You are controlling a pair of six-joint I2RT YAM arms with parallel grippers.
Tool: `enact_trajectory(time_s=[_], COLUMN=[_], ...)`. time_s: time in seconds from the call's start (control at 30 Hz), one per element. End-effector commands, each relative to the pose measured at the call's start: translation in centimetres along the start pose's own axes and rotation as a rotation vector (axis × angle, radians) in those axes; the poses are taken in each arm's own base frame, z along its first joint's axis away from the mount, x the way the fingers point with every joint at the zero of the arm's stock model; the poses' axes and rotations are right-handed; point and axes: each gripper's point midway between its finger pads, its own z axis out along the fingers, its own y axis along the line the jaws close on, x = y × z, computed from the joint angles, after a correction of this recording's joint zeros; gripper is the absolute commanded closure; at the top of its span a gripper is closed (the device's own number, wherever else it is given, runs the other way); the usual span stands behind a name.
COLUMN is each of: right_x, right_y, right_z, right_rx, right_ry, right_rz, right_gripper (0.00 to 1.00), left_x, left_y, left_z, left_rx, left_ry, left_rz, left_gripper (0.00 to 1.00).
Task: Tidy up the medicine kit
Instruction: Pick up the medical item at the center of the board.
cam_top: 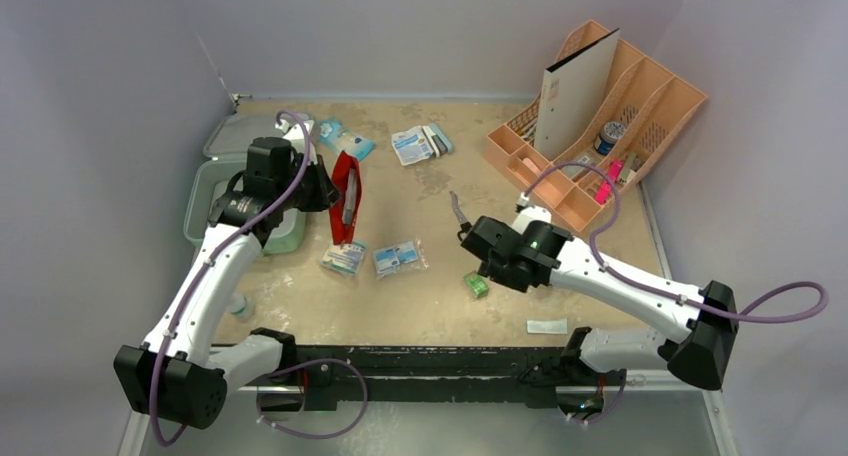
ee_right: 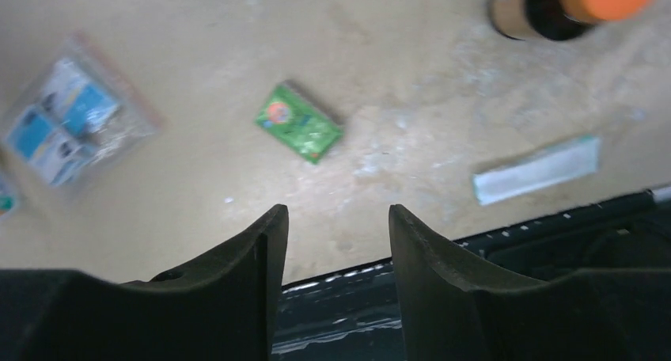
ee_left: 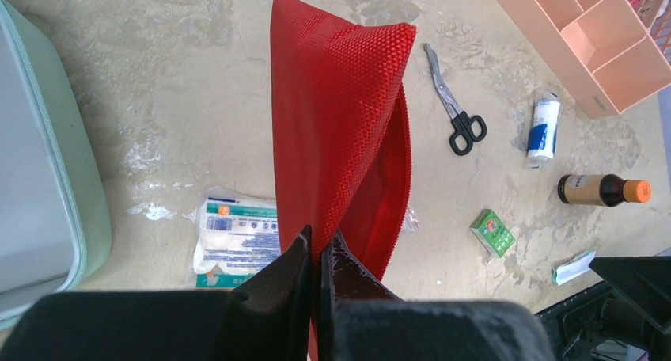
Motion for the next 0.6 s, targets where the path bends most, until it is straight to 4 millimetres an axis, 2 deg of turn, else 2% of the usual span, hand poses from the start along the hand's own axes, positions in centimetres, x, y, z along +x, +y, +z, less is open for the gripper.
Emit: enact_trajectory(time_s=[0.0,0.07,0.37,0.57], right_x=[0.0,0.5,3.3,5.2], right_y=[-6.1,-6.5,-9.1,-10.4], right_z=[0.7,1.5,5.1,6.7], right_rx=[0.201,0.203,0.293,0.329], right_ry=[-0.075,-0.074,0.004,0.043], right_rz=[0.119,0.132,0.206,0.26], right_gripper=[0.46,0.43,0.43,0.47], left_x=[-1.4,-1.5,-1.4,-1.2], left_y=[-0.7,-0.8,-0.7,-0.6], left_z=[-1.0,-1.1,-1.1,-0.6], left_rx=[0.021,0.024,0.022,0.023], left_ry=[-0.055,-0.06,-0.061,-0.044], left_rz=[0.002,0.003,0.003,0.0], left_gripper=[1.0,1.0,1.0,1.0])
